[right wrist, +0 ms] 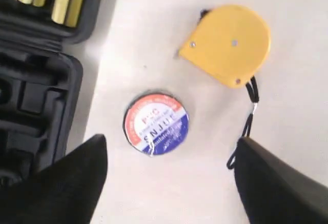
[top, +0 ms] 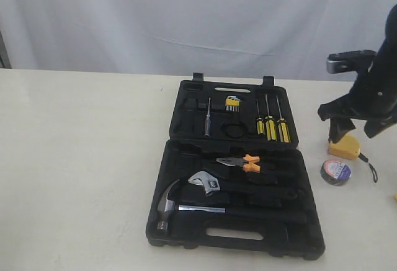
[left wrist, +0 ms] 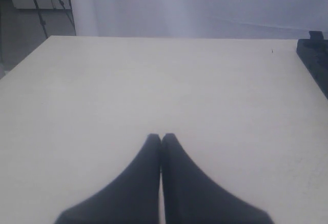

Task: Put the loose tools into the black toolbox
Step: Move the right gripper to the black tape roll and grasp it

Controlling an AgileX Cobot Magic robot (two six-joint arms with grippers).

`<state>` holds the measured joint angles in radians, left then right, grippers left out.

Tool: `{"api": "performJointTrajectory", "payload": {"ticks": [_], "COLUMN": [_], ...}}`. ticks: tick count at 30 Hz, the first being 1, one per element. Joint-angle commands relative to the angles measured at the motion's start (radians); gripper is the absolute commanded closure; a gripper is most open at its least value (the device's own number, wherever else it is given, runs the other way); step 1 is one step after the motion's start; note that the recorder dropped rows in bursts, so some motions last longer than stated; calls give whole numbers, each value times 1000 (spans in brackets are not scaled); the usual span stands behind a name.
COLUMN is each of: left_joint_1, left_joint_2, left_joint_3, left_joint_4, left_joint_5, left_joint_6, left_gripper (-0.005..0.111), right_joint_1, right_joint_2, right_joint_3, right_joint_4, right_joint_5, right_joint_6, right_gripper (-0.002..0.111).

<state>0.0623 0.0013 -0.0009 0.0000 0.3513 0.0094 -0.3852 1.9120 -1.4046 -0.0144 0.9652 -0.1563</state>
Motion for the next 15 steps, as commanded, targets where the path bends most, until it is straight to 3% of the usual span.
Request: {"api": "performJointTrajectory", "payload": {"ticks": [1,15], "left_joint_1": [-4,-4], "left_joint_2": [-1,-1], "left_joint_3": [1,1], "left_joint_4": [0,0], "left_joint_5": [-9,-9], "left_joint_6": [-2,-2], "left_gripper": [107,107], "right_joint_1": [-42,-40], "right_joint_2": [1,163], "right_joint_3": [48,86], "right_joint_4": [69,111], "right_joint_5": [-23,-154], "right_joint_6": [-9,-9], "right_gripper": [42,42]}}
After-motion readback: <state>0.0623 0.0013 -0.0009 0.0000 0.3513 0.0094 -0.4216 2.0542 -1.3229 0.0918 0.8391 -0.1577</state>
